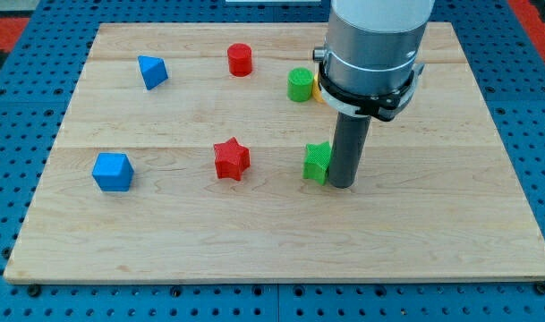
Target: Move the green star towards bottom side of the heart
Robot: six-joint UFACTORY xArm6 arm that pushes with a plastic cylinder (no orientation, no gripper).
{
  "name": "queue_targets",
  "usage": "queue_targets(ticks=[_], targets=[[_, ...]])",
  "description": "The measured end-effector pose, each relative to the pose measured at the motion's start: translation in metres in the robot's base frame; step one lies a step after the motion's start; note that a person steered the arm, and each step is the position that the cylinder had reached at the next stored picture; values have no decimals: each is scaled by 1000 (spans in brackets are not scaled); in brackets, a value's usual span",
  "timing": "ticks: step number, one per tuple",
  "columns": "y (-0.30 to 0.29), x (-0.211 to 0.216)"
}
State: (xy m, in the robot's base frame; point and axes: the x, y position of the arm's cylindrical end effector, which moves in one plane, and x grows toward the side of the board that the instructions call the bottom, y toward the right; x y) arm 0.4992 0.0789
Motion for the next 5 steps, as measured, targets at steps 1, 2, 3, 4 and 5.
queue_targets(ticks=[1,2,3,4,5], targets=[[-5,19],[-5,21],[-5,21],[-5,21],[-30,21]])
